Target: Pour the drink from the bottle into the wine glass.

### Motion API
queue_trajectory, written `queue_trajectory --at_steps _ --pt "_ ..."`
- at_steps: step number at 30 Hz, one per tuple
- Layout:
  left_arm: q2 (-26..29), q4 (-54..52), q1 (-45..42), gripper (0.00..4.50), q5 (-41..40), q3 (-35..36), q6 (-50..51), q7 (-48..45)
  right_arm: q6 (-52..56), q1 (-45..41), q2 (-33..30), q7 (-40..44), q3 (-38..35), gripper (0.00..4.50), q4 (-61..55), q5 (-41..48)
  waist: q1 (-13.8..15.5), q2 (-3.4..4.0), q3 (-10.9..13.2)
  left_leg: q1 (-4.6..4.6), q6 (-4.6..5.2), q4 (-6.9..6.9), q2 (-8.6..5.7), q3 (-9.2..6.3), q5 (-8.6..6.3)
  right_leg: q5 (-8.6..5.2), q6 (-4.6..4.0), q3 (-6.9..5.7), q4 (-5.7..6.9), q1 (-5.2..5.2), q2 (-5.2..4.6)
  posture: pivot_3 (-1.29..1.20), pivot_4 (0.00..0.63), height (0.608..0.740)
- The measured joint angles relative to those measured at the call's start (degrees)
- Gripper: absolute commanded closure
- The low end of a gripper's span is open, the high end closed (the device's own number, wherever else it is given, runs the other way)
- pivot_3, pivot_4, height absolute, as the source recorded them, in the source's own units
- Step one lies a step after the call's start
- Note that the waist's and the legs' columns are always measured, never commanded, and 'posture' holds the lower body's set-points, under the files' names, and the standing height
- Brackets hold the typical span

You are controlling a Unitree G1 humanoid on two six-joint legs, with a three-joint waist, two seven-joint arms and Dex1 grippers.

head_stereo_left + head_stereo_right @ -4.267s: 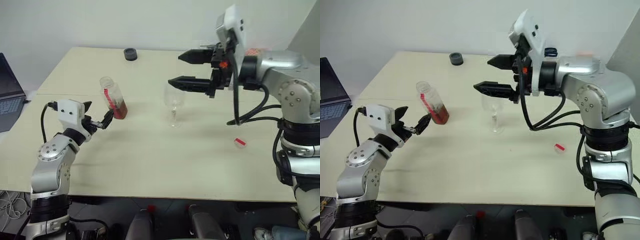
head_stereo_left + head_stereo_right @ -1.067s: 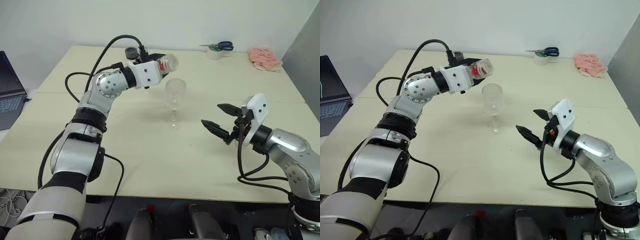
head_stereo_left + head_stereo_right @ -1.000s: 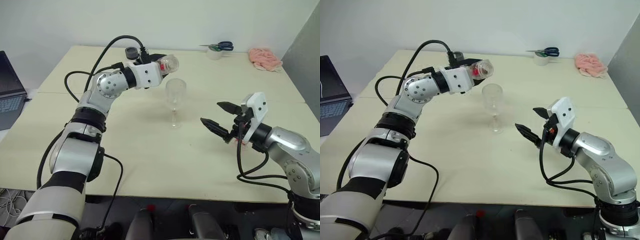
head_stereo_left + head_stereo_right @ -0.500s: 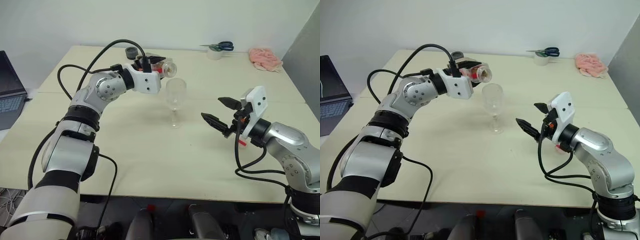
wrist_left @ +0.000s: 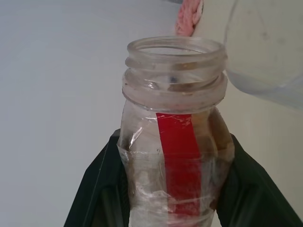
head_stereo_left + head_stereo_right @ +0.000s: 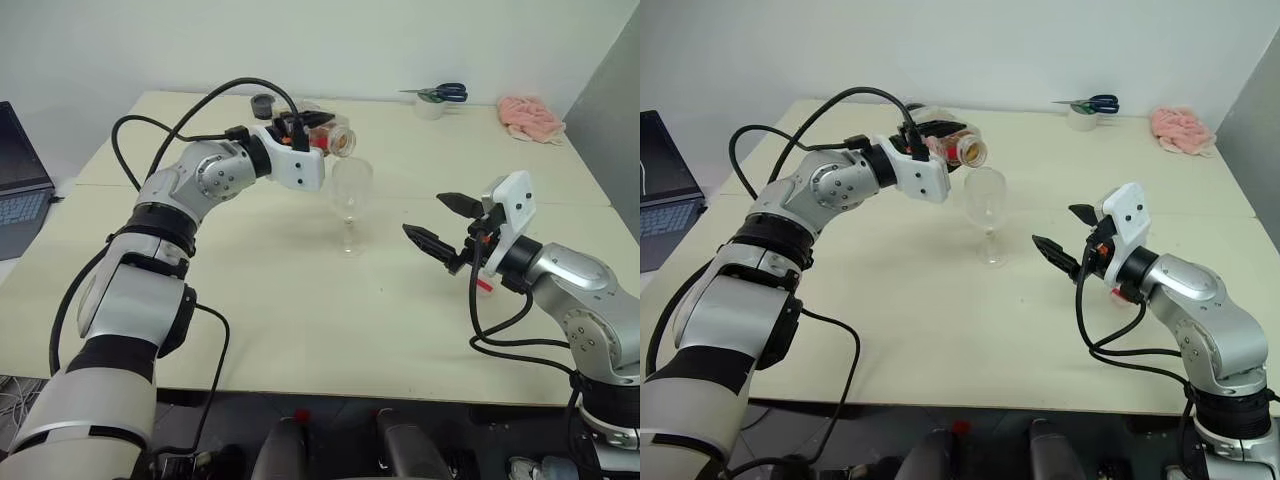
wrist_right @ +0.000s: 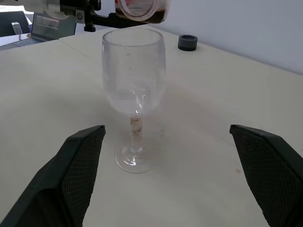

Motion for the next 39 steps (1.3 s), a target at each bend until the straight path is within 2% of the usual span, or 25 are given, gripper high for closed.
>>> queue_trajectory --at_steps 12,39 --pt "1.2 0.8 -2.1 2.70 4.9 -1.9 -0.9 7.6 0.0 -0.1 -0.1 0.0 0.0 0.00 0.0 -0.3 0.1 0.00 0.0 0.00 0.00 0.01 -0.01 0.01 0.00 0.00 0.00 0.00 0.01 0.00 -0.01 0.00 0.150 0.740" --pt "2.3 2.5 -4.1 2.70 8.4 -5.2 -2.3 11.6 -1.3 -1.2 0.0 0.1 1.0 0.00 1.2 -2.1 0.0 0.00 0.0 0.00 0.00 0.03 -0.02 0.01 0.01 0.00 0.00 0.00 0.04 0.00 -0.02 0.00 0.150 0.740"
